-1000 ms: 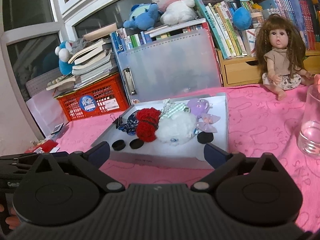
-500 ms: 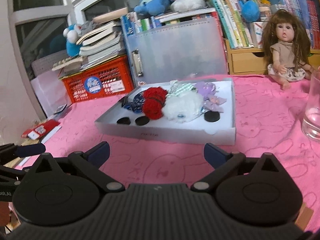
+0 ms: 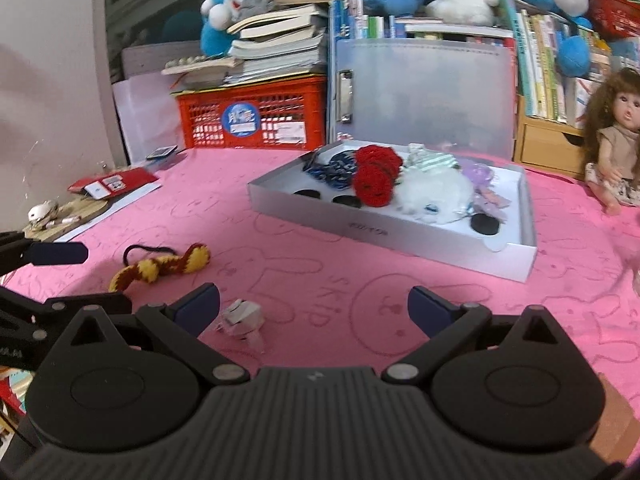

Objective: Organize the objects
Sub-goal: 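Move left gripper to the yellow-red knitted snake while right moves to the white paper figure, then close left gripper on the knitted snake while right gripper closes on the paper figure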

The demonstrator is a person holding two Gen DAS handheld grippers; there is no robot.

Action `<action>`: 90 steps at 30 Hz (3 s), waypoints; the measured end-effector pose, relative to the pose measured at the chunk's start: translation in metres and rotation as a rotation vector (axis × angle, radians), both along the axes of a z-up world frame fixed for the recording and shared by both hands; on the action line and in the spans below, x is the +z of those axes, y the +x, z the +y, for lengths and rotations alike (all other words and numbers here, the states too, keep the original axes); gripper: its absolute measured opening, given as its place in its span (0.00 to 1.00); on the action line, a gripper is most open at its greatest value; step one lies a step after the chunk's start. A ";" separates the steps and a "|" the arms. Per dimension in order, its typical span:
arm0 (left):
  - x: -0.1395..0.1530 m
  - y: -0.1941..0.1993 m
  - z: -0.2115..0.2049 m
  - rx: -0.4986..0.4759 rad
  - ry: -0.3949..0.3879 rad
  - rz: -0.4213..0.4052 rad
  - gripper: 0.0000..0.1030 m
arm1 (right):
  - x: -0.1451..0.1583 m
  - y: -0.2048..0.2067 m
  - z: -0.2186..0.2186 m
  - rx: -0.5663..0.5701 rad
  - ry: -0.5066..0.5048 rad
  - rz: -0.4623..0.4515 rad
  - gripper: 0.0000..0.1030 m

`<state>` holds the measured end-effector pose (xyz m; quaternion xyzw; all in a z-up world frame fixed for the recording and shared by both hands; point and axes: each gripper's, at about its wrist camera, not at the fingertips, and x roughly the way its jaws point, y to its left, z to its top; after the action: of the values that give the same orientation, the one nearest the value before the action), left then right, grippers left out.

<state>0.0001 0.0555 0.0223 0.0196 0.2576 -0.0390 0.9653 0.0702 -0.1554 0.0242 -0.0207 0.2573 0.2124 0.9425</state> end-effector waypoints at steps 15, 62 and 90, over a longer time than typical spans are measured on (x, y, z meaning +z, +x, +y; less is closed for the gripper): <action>-0.003 0.015 0.010 0.018 -0.020 -0.004 0.76 | -0.012 -0.002 0.017 0.051 -0.037 0.013 1.00; -0.019 0.048 0.010 0.021 -0.059 0.029 0.51 | -0.017 -0.008 0.036 0.115 -0.081 0.008 0.62; -0.028 0.056 0.013 0.047 -0.034 0.057 0.21 | -0.015 -0.003 0.046 0.105 -0.083 -0.001 0.31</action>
<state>0.0565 0.0686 -0.0055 -0.0040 0.2847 -0.0214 0.9584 0.0669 -0.1093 0.0089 -0.0731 0.2641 0.2506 0.9285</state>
